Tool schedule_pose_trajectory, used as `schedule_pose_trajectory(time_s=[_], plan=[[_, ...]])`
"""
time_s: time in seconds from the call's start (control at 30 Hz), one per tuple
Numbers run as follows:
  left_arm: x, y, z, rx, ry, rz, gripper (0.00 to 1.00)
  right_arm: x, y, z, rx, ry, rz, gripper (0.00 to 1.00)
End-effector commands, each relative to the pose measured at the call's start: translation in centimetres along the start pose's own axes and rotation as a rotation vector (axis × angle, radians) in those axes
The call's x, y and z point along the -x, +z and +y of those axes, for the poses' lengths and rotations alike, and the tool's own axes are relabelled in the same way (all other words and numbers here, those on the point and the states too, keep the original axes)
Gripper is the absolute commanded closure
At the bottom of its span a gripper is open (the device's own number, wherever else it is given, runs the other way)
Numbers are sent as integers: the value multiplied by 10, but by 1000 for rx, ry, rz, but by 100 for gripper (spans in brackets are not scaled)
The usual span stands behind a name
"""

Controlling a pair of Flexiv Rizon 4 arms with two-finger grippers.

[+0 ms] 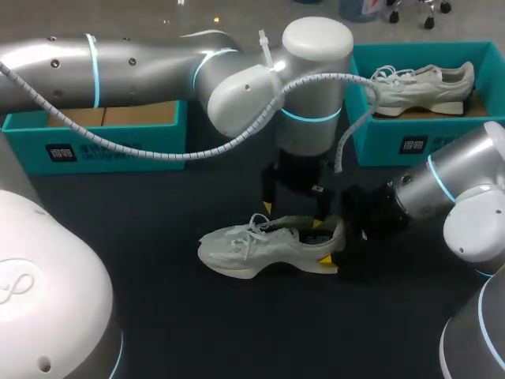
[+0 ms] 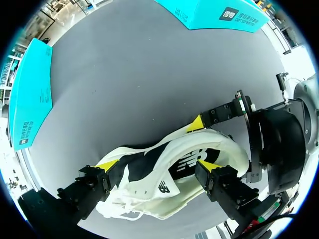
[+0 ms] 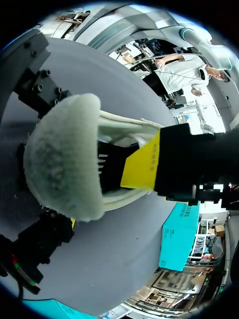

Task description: Take the shoe out of the shoebox, open the shoe tongue, remove and reinsert the insole, then place the shoe into the shoebox

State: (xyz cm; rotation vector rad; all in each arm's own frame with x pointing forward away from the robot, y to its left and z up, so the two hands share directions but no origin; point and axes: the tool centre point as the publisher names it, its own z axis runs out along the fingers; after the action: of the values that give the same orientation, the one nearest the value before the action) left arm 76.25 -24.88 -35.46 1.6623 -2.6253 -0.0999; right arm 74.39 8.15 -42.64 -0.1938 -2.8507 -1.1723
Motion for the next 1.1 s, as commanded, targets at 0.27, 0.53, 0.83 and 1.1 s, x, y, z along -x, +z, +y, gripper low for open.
schedule_pose_trajectory(time_s=[0.27,0.53,0.83,1.1], plan=[[3,21,0,15,24,-8,0,-1,5,-2,-2,0,-1,100],[0,33,4,32,23,-20,0,-1,5,-2,-2,0,-1,100],[16,33,19,76,-78,-72,0,-1,5,-2,-2,0,-1,100],[26,23,34,99,-219,-128,0,-1,5,-2,-2,0,-1,100]])
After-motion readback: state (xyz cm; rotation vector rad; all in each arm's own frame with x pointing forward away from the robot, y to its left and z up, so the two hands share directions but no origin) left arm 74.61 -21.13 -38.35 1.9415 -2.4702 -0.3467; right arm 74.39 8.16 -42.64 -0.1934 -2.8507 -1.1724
